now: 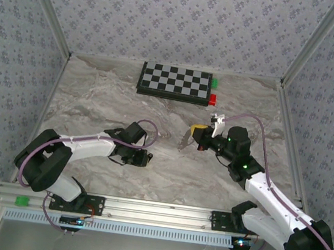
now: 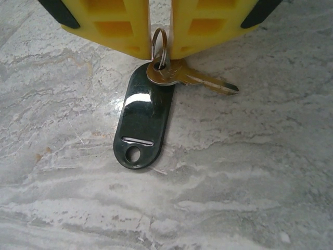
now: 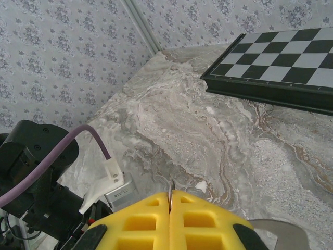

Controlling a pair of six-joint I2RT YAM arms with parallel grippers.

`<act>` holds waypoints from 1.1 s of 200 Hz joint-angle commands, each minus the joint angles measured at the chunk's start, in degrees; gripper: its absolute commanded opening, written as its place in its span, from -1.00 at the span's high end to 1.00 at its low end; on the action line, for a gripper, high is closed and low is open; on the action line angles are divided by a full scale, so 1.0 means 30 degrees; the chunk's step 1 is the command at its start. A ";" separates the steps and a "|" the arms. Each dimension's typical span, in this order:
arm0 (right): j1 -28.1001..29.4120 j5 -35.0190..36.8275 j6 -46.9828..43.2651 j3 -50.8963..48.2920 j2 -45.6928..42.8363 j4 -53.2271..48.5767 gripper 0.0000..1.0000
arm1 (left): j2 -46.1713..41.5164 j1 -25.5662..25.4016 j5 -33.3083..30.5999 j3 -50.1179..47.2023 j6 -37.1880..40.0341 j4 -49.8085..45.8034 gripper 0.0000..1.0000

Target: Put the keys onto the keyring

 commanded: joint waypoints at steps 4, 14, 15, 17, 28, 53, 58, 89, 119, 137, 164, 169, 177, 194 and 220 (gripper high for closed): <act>0.0142 -0.0019 -0.0034 -0.0156 0.0004 0.0734 1.00 | -0.0344 0.0128 -0.0074 0.0199 0.0068 -0.0206 0.66; 0.0140 -0.0019 -0.0060 -0.0162 -0.0018 0.0734 1.00 | -0.0430 0.0179 -0.0087 0.0225 0.0042 -0.0213 0.66; 0.0141 -0.0019 -0.0060 -0.0163 -0.0019 0.0734 1.00 | -0.0435 0.0183 -0.0084 0.0226 0.0038 -0.0216 0.66; 0.0142 -0.0019 -0.0046 -0.0156 -0.0004 0.0719 1.00 | -0.0440 0.0185 -0.0103 0.0219 0.0036 -0.0218 0.65; 0.0142 -0.0004 -0.0035 -0.0169 0.0008 0.0737 1.00 | -0.0498 0.0228 -0.0109 0.0198 -0.0017 -0.0216 0.65; 0.0138 0.0008 -0.0035 -0.0169 0.0003 0.0756 1.00 | -0.0612 0.0272 -0.0131 0.0211 -0.0139 -0.0101 0.64; 0.0142 0.0010 -0.0043 -0.0160 0.0014 0.0734 1.00 | -0.0628 0.0293 -0.0110 0.0205 -0.0126 -0.0128 0.64; 0.0171 -0.0007 -0.0019 -0.0165 0.0085 0.0792 1.00 | -0.0650 0.0326 -0.0076 0.0253 -0.0120 -0.0102 0.63; 0.0171 -0.0019 -0.0017 -0.0177 0.0084 0.0807 1.00 | -0.0522 0.0317 -0.0022 0.0226 -0.0156 0.0043 0.63; 0.0171 -0.0019 -0.0052 -0.0168 0.0093 0.0794 1.00 | -0.0412 0.0322 0.0037 0.0254 -0.0170 0.0074 0.63; 0.0197 -0.0018 -0.0046 -0.0173 0.0100 0.0792 1.00 | -0.0272 0.0325 0.0065 0.0215 -0.0119 0.0147 0.68; 0.0201 -0.0019 -0.0039 -0.0171 0.0098 0.0792 1.00 | -0.0265 0.0331 0.0091 0.0198 -0.0164 0.0189 0.69; 0.0201 -0.0019 -0.0057 -0.0179 0.0106 0.0793 1.00 | -0.0201 0.0325 0.0108 0.0177 -0.0170 0.0237 0.69; 0.0201 -0.0019 -0.0060 -0.0164 0.0088 0.0792 1.00 | -0.0091 0.0331 0.0155 0.0213 -0.0164 0.0250 0.70; 0.0201 -0.0041 -0.0038 -0.0164 0.0085 0.0792 1.00 | -0.0082 0.0328 0.0125 0.0170 -0.0125 0.0237 0.73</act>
